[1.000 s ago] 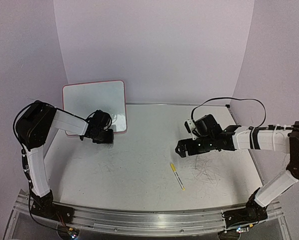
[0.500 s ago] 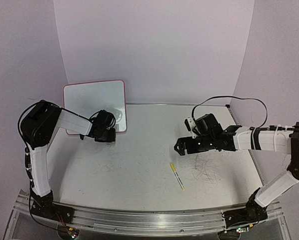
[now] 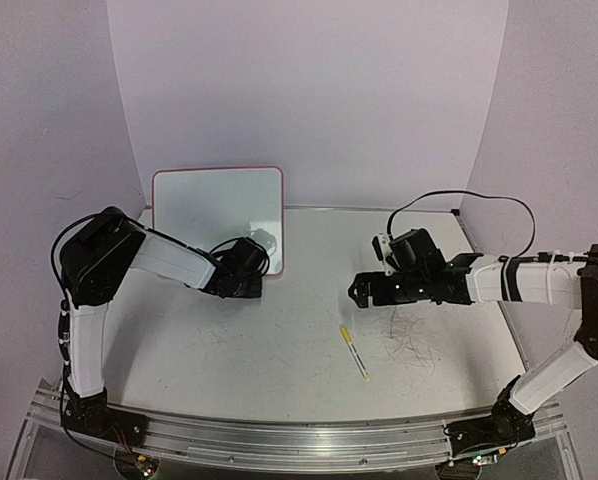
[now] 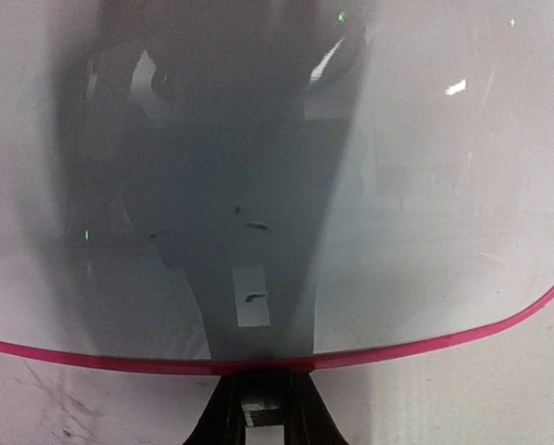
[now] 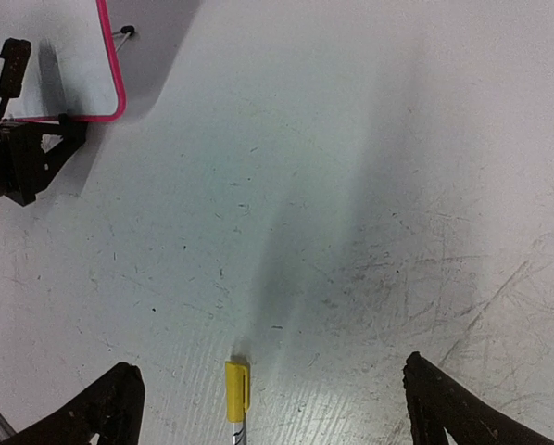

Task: Write a sentence on the whiteboard
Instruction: Move the whiteboard stand to the corner of the board, then move the whiteboard stand to the center of the board, then pick up the whiteboard marker from the center of the board, then pass from the right arm to the left

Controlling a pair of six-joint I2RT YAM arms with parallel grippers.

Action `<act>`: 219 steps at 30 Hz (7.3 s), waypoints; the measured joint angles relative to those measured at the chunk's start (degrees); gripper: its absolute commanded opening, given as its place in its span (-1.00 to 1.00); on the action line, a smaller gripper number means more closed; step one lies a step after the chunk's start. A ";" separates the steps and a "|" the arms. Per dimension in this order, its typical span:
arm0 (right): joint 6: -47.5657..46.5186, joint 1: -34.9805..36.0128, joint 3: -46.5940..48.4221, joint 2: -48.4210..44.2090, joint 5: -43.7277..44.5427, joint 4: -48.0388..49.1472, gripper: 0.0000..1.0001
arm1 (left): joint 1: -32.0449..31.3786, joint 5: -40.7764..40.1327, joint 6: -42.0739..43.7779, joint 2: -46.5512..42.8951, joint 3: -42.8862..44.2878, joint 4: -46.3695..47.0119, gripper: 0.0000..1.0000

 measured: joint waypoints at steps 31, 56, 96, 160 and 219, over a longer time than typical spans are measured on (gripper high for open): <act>5.12 2.97 0.19 -1.86 8.28 -1.49 0.87 | -17.93 6.17 -7.56 -6.08 -1.60 -0.58 0.56; 20.37 13.11 33.87 37.20 8.40 -0.95 0.27 | -15.64 -3.12 -10.38 -59.12 -31.02 -9.74 0.77; 12.28 12.02 32.76 39.57 22.92 -3.63 -1.00 | -15.66 -2.82 -10.26 -68.19 -34.00 -10.58 0.77; 14.51 23.22 -13.05 -1.36 15.81 -0.89 0.17 | -15.66 1.99 -7.75 -51.83 -31.14 -3.39 0.77; -17.45 24.15 -1.24 -10.96 -1.66 5.11 -1.00 | -15.07 45.80 -13.84 -36.80 -15.07 8.69 0.01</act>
